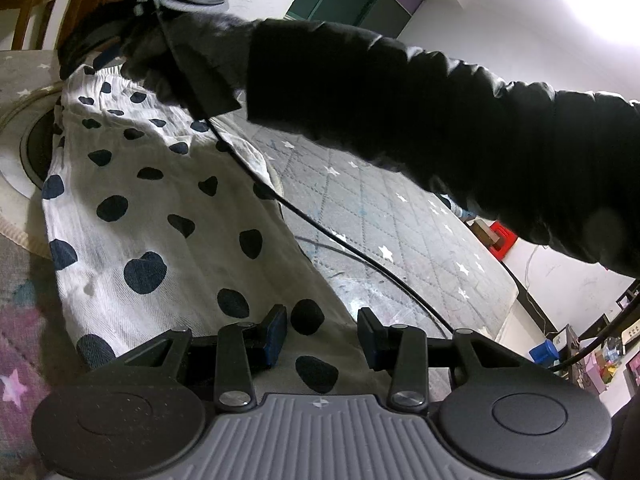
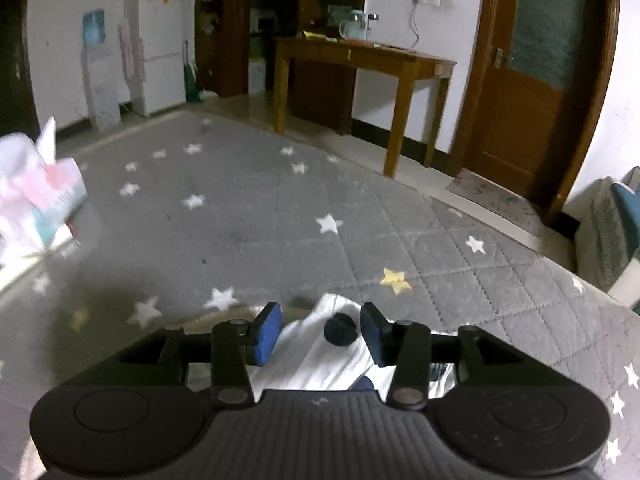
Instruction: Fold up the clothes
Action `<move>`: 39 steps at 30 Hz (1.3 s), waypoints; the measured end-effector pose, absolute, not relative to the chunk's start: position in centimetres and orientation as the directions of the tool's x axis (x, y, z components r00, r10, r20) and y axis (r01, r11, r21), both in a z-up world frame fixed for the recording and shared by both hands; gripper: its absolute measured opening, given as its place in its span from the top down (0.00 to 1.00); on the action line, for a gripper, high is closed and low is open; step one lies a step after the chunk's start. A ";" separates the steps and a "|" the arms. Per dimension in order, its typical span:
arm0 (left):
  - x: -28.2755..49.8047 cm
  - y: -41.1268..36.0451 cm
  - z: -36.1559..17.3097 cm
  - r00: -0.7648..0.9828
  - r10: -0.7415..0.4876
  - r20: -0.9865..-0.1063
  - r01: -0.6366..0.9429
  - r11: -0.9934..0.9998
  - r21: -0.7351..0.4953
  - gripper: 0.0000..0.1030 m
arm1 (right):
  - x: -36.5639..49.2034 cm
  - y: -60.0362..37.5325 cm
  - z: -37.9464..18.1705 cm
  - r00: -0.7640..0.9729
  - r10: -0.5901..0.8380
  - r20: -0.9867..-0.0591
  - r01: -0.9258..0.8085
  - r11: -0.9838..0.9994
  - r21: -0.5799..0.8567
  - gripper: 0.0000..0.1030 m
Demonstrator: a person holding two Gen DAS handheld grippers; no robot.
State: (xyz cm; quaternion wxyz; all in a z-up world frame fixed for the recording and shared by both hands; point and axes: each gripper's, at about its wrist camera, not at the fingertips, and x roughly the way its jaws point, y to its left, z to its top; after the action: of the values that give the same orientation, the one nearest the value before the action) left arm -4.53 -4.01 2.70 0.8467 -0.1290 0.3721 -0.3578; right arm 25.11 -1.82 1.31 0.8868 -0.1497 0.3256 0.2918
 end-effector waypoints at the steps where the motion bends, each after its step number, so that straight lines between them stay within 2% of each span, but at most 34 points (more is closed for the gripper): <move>1: -4.5 -4.0 2.7 0.467 -0.702 -0.537 0.509 0.710 -0.486 0.59 | 25.0 -2.0 1.3 0.627 0.414 -0.660 -0.606 0.791 -0.079 0.57; 16: -4.6 -3.7 2.6 0.467 -0.708 -0.529 0.512 0.705 -0.491 0.59 | 24.3 -5.6 1.6 0.687 0.291 -0.666 -0.500 0.854 -0.142 0.56; 24: -4.6 -3.9 2.7 0.467 -0.708 -0.530 0.510 0.705 -0.492 0.59 | 23.8 -4.1 2.5 0.674 0.364 -0.642 -0.556 0.823 -0.117 0.52; 33: -4.6 -3.7 2.8 0.467 -0.708 -0.529 0.508 0.705 -0.495 0.59 | 23.4 -5.9 2.8 0.560 0.492 -0.667 -0.619 0.783 0.058 0.56; 34: -4.6 -3.7 2.8 0.467 -0.709 -0.529 0.508 0.705 -0.495 0.59 | 23.3 -5.9 2.6 0.549 0.500 -0.670 -0.632 0.773 0.060 0.59; 39: -4.5 -3.8 2.8 0.468 -0.706 -0.532 0.507 0.707 -0.493 0.59 | 23.6 -4.2 1.1 0.546 0.464 -0.697 -0.653 0.757 -0.008 0.60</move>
State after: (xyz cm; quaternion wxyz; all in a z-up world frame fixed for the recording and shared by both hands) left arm -4.50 -3.84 2.78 0.8460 -0.1344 0.3711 -0.3584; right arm 23.63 -4.21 1.07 0.8689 -0.1346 0.3514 0.3216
